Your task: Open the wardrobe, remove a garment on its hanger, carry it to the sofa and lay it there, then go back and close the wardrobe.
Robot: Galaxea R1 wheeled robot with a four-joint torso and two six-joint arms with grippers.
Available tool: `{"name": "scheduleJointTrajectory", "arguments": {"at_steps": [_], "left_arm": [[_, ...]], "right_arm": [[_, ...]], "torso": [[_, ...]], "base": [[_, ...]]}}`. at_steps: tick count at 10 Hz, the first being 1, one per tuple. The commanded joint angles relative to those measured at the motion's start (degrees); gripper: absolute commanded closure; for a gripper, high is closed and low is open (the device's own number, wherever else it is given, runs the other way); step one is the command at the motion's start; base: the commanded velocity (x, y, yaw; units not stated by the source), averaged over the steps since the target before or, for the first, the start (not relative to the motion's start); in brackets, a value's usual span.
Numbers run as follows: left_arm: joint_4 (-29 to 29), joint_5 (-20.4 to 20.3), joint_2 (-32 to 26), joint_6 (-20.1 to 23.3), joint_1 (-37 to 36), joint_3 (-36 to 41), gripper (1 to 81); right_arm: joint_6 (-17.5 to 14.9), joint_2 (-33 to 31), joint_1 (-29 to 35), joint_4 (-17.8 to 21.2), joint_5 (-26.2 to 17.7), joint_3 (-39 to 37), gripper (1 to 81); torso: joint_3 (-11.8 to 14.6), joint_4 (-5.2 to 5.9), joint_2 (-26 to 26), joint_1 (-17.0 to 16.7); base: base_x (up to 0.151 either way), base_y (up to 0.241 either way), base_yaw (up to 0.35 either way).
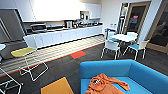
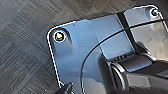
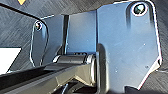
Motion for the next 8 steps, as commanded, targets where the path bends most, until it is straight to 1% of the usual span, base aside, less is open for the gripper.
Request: {"name": "scheduleJointTrajectory", "arguments": {"at_steps": [1,8], "left_arm": [[0.10,3.37,-0.23,0.10,-2.89,-0.14,1.0],[0.10,3.37,-0.41,0.01,-2.80,-0.14,1.0]], "right_arm": [[-0.24,0.51,2.16,0.24,-2.89,0.37,1.0],[-0.24,0.51,2.95,0.16,-2.80,0.46,1.0]], "torso": [[0.00,0.00,0.00,0.01],[0.00,0.00,0.00,0.01]], "base": [[0.000,0.000,0.294],[0.000,0.000,0.294]]}}
